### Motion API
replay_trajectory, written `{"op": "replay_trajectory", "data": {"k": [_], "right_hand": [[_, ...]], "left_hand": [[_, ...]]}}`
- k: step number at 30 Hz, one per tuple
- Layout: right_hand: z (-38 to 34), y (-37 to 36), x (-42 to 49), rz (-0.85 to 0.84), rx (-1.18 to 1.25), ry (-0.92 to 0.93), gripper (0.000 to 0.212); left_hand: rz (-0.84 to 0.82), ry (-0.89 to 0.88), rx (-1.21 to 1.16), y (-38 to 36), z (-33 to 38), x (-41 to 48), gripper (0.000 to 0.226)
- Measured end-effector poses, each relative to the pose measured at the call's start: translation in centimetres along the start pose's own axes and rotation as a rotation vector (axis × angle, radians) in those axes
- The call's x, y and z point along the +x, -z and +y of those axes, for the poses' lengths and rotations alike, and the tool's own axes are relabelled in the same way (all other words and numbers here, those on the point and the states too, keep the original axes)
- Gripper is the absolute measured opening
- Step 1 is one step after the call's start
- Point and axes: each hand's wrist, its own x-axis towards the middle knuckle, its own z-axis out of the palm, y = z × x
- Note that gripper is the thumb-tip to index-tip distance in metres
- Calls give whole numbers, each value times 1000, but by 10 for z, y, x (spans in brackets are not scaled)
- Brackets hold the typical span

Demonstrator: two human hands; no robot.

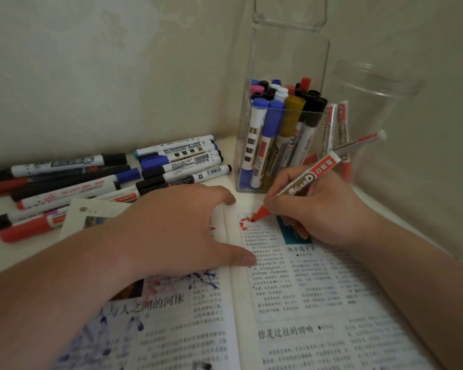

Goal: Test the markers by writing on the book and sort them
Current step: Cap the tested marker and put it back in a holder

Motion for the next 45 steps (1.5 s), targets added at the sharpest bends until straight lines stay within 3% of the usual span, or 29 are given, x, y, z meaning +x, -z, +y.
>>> {"op": "replay_trajectory", "data": {"k": [4,8,13,16,24,26,28,30,38,42,45], "right_hand": [[3,1,3,65,-21,-40,11],[1,1,-1,-20,14,12,10],[5,2,3,26,-10,7,11],[4,3,2,-71,-22,18,15],[-1,1,4,45,-200,42,13],[2,1,3,88,-105,48,15],[4,3,4,155,141,70,14],[4,5,2,152,398,127,13],[-3,0,-9,-15,468,318,5],[-8,-2,-17,-35,360,346,1],[-10,-6,-19,-23,129,345,3]], "left_hand": [[-1,2,3,0,0,0,100],[2,4,13,-1,1,0,101],[17,-7,10,-1,1,0,100],[23,-14,4,-1,1,-1,101],[166,-218,-165,-5,0,-6,79],[180,-254,-276,-9,-1,-7,66],[180,-276,-420,-10,-1,-7,41],[218,-293,-477,-10,-1,-6,34],[165,-304,-568,-11,4,-4,56],[127,-322,-553,-13,8,-3,68],[112,-348,-575,-15,9,-1,69]]}}
